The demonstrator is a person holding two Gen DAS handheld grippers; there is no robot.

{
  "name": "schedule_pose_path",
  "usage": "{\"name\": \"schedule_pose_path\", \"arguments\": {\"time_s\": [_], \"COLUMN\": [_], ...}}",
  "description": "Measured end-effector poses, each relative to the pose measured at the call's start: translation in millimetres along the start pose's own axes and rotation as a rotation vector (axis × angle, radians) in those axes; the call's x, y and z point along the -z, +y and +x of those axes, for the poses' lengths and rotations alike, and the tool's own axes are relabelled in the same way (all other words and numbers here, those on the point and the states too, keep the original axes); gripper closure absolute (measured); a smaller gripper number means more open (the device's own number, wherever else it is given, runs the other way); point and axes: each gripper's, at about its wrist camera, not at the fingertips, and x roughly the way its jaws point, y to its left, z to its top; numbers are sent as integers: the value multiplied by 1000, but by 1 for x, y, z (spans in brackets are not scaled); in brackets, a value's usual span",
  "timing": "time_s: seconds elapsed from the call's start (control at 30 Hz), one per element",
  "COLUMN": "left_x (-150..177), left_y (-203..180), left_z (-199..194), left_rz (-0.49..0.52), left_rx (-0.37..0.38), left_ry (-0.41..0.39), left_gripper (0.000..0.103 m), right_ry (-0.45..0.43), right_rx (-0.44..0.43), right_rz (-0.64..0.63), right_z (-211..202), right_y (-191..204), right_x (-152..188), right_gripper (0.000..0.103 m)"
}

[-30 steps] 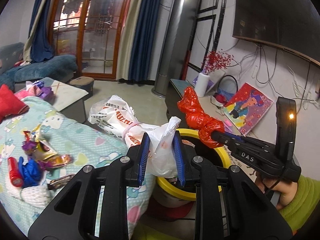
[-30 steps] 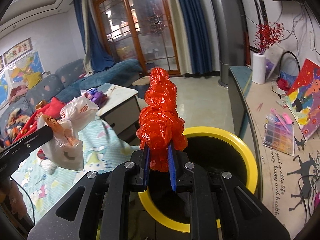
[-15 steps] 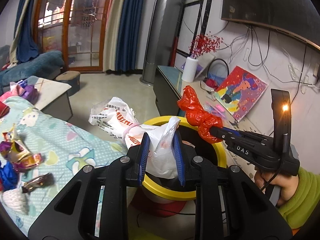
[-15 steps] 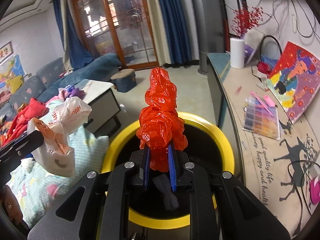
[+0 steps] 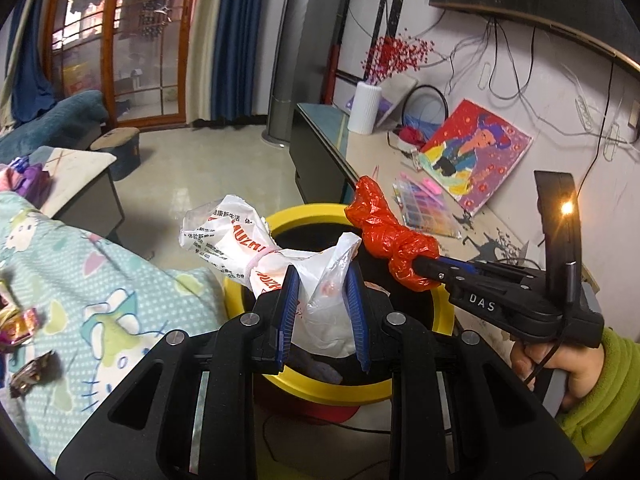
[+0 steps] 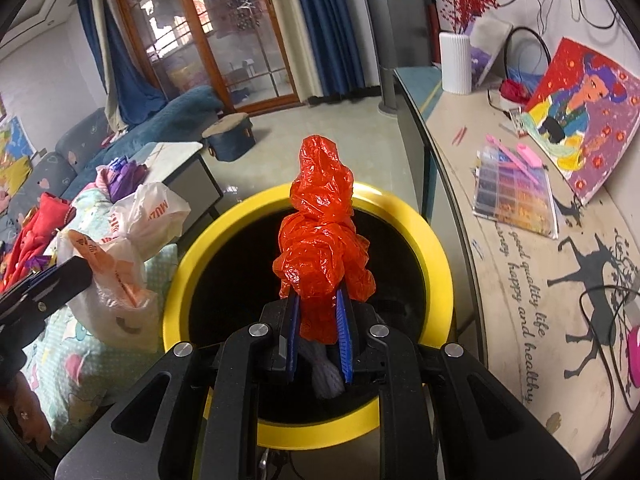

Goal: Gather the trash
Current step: 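Open both tools to drop the bags into the bin, then move both tools back from the bin toward the remaining trash on the bed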

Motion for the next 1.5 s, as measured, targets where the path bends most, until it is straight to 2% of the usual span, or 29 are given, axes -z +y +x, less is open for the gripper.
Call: {"name": "schedule_pose_path", "arguments": {"time_s": [0.37, 0.47, 0.53, 0.6, 0.67, 0.73, 0.83, 0.9, 1.0, 1.27, 1.33, 1.5], "left_x": [3, 1, -2, -4, -4, -4, -5, -4, -5, -6, -7, -6], "left_y": [2, 6, 5, 7, 10, 14, 20, 23, 26, 31, 32, 37], "left_z": [27, 29, 31, 29, 26, 22, 15, 7, -6, -35, -42, -59], "left_rz": [-35, -63, -72, -89, -101, -119, -150, -157, -163, -152, -155, -161], "left_rx": [10, 17, 11, 20, 19, 4, 0, -16, -42, -103, -117, -143], "left_ry": [71, 76, 65, 53, 38, 31, 18, 2, -24, -83, -99, -129], "left_gripper": [83, 81, 72, 51, 46, 37, 31, 20, 13, 11, 11, 11], "right_ry": [28, 28, 26, 25, 17, 9, -7, -16, -30, -72, -81, -111], "right_rx": [-13, -4, 6, 13, 20, 27, 34, 37, 34, -2, -10, -23], "right_rz": [52, 70, 86, 91, 94, 91, 84, 79, 69, 12, -6, -52], "right_z": [9, 10, 10, 9, 7, 5, 2, -1, -6, -23, -27, -39], "right_y": [-7, -10, -13, -14, -14, -13, -11, -9, -4, 23, 30, 49], "right_x": [3, 3, 2, 2, 2, 1, 0, -1, -3, -10, -11, -14], "right_gripper": [85, 78, 69, 64, 61, 52, 47, 45, 40, 33, 27, 25]}}
